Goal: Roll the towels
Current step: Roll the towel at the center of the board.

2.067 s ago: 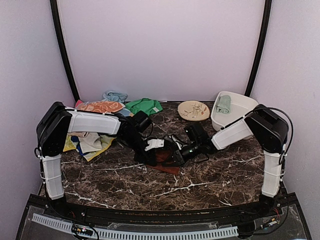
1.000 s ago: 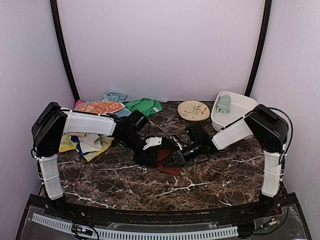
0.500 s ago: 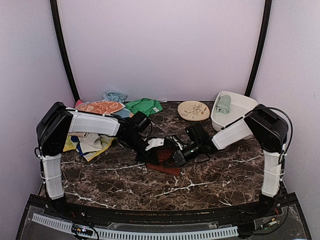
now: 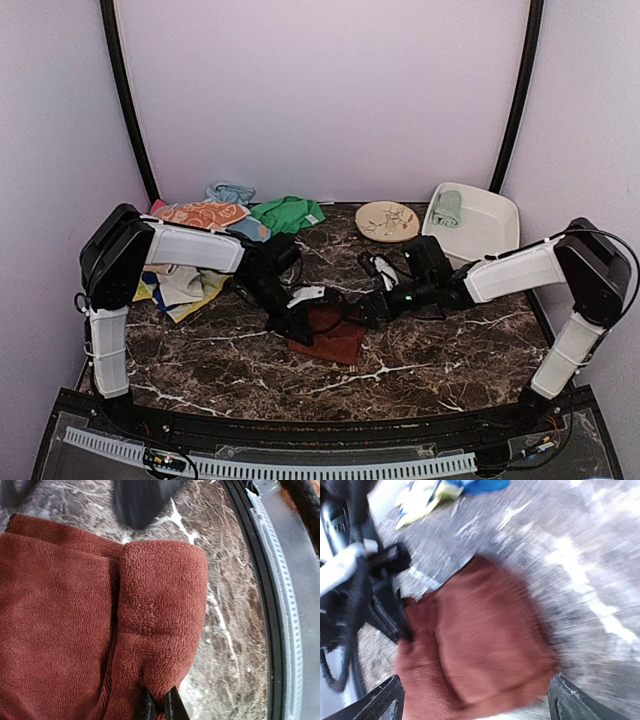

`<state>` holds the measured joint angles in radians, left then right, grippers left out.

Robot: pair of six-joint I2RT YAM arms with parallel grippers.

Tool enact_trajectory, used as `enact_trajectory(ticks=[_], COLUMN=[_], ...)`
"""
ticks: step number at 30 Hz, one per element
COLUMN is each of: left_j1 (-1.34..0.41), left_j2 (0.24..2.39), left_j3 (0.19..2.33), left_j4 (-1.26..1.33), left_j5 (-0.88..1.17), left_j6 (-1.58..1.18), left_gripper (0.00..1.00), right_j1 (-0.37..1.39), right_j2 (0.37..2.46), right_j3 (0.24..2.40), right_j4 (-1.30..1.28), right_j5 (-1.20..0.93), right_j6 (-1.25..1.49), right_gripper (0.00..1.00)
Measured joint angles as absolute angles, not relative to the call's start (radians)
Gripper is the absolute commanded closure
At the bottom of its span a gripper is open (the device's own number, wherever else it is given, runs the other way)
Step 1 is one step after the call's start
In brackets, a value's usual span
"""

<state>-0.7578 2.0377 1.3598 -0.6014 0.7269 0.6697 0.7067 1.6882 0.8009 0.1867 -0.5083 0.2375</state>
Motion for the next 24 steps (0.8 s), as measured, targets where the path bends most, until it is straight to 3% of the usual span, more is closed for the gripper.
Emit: enact_trajectory(ticks=[10,14,24], left_j1=[-0.741,-0.715,-0.666], left_j2=[2.043,2.094,2.206], left_j3=[1.346,1.394,1.516], left_j4=[-0.754,-0.811,-0.944], left_j5=[0.81,0.849,0.93], left_j6=[0.652,0.627,0.55], left_gripper=[1.0,1.0,1.0], right_j1=[0.684,0.662,1.19], right_j2=[1.181,1.147,1.203], right_j3=[0.581,0.517,0.434], right_j4=[0.36,0.427,0.438], right_j5=[0.153,0.185,0.235], right_j6=[0.286,0.243,-0.272], right_gripper=[0.0,0.0,0.06])
